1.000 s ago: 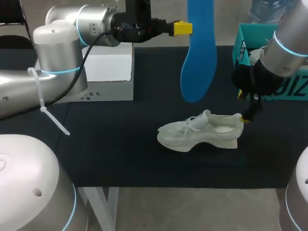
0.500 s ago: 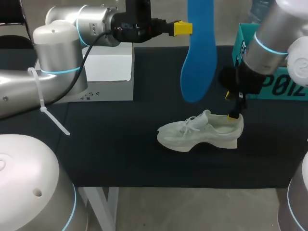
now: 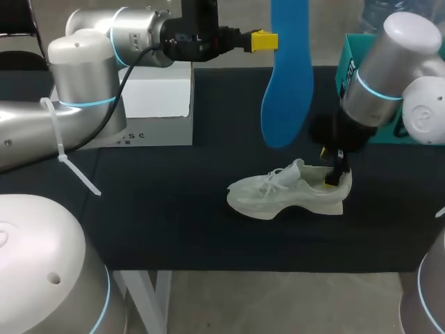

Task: Take the shoe out of the shoebox, open the shoe tongue, remove and reinsert the insole, then place the shoe into the shoebox

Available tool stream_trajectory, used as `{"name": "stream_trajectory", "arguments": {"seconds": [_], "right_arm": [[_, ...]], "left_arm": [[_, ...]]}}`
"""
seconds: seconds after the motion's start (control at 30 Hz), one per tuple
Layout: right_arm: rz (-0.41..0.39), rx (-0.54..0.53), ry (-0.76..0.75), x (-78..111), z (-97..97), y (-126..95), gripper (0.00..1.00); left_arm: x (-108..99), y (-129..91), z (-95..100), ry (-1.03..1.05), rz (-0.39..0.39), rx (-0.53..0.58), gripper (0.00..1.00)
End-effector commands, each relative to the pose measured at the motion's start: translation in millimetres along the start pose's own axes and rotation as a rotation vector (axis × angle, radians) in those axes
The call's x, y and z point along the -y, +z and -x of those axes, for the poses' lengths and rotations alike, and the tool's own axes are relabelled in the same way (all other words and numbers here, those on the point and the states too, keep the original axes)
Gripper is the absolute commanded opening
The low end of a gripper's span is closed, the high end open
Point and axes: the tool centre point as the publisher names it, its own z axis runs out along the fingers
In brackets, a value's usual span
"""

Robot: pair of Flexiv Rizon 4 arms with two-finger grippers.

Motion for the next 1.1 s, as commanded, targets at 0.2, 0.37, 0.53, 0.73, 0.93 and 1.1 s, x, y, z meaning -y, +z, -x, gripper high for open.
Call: {"name": "stream_trajectory", "arguments": {"seconds": [0.2, 0.37, 0.53, 0.73, 0.93, 1.1], "right_arm": [[-0.004, -0.025, -0.006, -0.6, 6.9, 18.2, 0.00], [-0.003, -0.028, -0.008, 0.7, 10.4, 18.3, 0.00], [0.011, -0.028, -0.006, 3.0, 11.5, 19.2, 0.00], [0.021, -0.005, -0.007, 6.1, 10.6, 9.7, 0.00], [0.005, 0.035, 0.005, 10.9, 8.1, -13.7, 0.00], [0.001, 0.064, 0.005, 15.4, 5.4, -34.8, 0.00]], "left_arm": [[-0.3, -0.1, 0.3, 0.000, 0.001, -0.001, 0.00], [-0.3, -0.1, 0.3, 0.000, 0.001, -0.001, 0.00], [-0.3, -0.1, 0.3, 0.000, 0.001, -0.001, 0.00], [-0.3, -0.1, 0.3, 0.000, 0.001, -0.001, 0.00], [-0.3, -0.1, 0.3, 0.000, 0.001, -0.001, 0.00], [-0.3, -0.1, 0.3, 0.000, 0.001, -0.001, 0.00]]}}
